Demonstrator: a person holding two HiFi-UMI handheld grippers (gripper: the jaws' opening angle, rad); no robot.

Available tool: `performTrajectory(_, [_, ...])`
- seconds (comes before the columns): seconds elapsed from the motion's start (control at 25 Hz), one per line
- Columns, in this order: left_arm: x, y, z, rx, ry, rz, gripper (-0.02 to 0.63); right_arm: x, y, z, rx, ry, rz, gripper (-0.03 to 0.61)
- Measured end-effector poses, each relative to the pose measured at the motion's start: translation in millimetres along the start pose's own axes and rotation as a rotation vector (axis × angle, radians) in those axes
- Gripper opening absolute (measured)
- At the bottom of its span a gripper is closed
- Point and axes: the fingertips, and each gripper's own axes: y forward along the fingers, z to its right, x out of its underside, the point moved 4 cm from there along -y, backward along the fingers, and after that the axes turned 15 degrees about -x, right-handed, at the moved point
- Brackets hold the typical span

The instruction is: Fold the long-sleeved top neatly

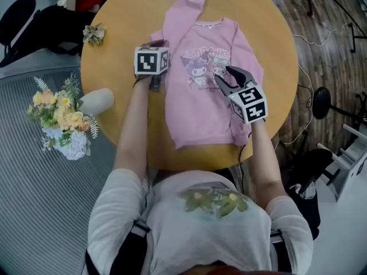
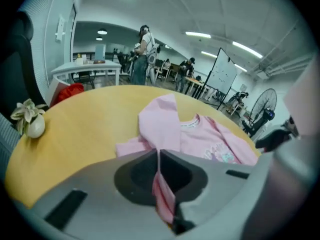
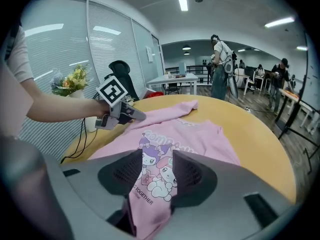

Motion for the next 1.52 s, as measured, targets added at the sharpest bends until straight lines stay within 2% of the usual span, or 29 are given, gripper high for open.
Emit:
performTrajectory(0.08, [-8.0,-20.5,5.3,0.027,0.077,0.109,0.020,2.6,2.0,0.6,-0.004,0.018,0.001,0.198])
performTrajectory(0.12, [-10.6,-35.9,12.6,0.046,0.160,0.174,0.020,3.6,3.0,0.8,-0.006,0.024,0.000,0.198])
performTrajectory(0.2, [-6.3,-68.2,31.7,0.062,0.383,0.297,0.020,4.3,6.1,1.9,-0.011,0.035,-0.004,0.198])
performTrajectory(0.28, [12.7,-90.9,49.5,0.061,0.595,0.367,0.020,2.1,10.6,4.2,-0.015,0.048,0.001,0.198])
performTrajectory(0.32, [25.9,-97.9,56.1,0.063,0.677,0.376,0.020,-0.1,12.8,5.1,-0.018,0.055,0.006,0.198])
performTrajectory(0.4, [55.3,-104.2,61.6,0.060,0.785,0.352,0.020,-6.5,17.2,4.3,-0.031,0.066,0.020,0.198])
performTrajectory(0.6, [113.2,-92.1,43.8,-0.045,0.956,0.227,0.020,-39.9,38.7,8.6,-0.093,0.106,0.071,0.198])
performTrajectory(0.68, [121.4,-86.6,37.4,-0.075,0.982,0.204,0.020,-62.6,53.0,20.5,-0.102,0.126,0.087,0.198])
performTrajectory(0.88, [128.9,-71.4,31.2,-0.081,0.950,0.166,0.020,-103.6,96.2,57.1,-0.101,0.256,0.101,0.199])
performTrajectory(1.08, [131.1,-65.0,28.8,-0.101,0.899,0.173,0.020,-114.5,130.2,91.7,-0.052,0.400,0.081,0.206])
performTrajectory(1.24, [132.8,-64.7,28.2,-0.106,0.858,0.194,0.020,-115.0,150.3,101.5,-0.094,0.512,0.095,0.206])
performTrajectory(1.32, [132.3,-64.1,27.6,-0.109,0.850,0.200,0.018,-116.1,154.8,101.7,-0.112,0.535,0.102,0.202])
performTrajectory(1.36, [132.0,-63.9,27.3,-0.110,0.845,0.201,0.018,-116.5,155.6,101.1,-0.116,0.534,0.103,0.187])
performTrajectory(1.4, [131.9,-63.9,27.0,-0.109,0.838,0.202,0.018,-116.7,155.2,100.3,-0.113,0.528,0.101,0.112])
performTrajectory(1.44, [131.9,-63.9,26.8,-0.108,0.831,0.202,0.018,-117.1,153.7,99.1,-0.109,0.517,0.101,0.064])
performTrajectory(1.52, [131.6,-63.7,26.7,-0.101,0.814,0.198,0.018,-121.6,147.1,94.3,-0.108,0.484,0.114,0.049])
